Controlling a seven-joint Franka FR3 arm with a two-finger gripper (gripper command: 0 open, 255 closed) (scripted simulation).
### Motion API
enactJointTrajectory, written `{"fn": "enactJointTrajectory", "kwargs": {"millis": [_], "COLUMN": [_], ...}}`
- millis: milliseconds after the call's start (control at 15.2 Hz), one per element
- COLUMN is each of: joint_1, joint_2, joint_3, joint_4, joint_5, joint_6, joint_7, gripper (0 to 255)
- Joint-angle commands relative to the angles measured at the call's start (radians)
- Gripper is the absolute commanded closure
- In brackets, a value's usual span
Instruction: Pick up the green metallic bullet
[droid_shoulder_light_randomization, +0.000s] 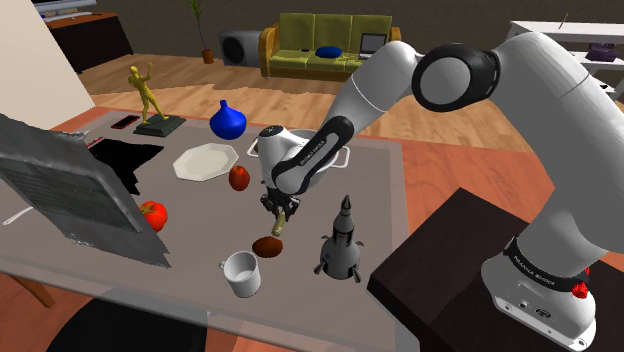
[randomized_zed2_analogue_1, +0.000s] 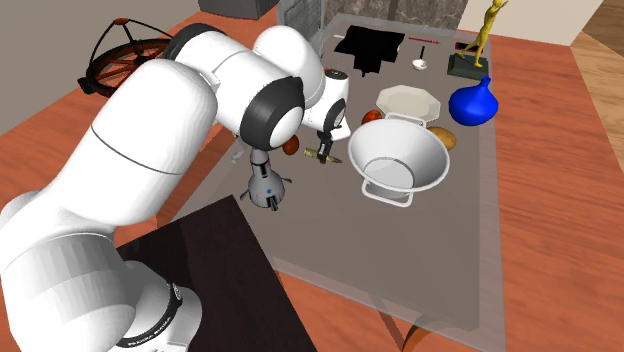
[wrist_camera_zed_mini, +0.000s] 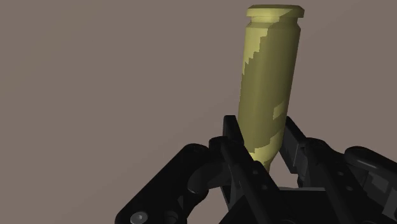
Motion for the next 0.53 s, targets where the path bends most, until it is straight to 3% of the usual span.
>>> {"fn": "enactJointTrajectory", "kwargs": {"millis": [0, 462], "joint_1": [0.0, -0.012], "joint_2": [0.001, -0.063], "joint_3": [0.0, 0.015], "joint_4": [-0.002, -0.03], "joint_5": [0.0, 0.011], "joint_6": [-0.001, -0.037], "joint_7": [0.0, -0.003], "gripper": [255, 255]}}
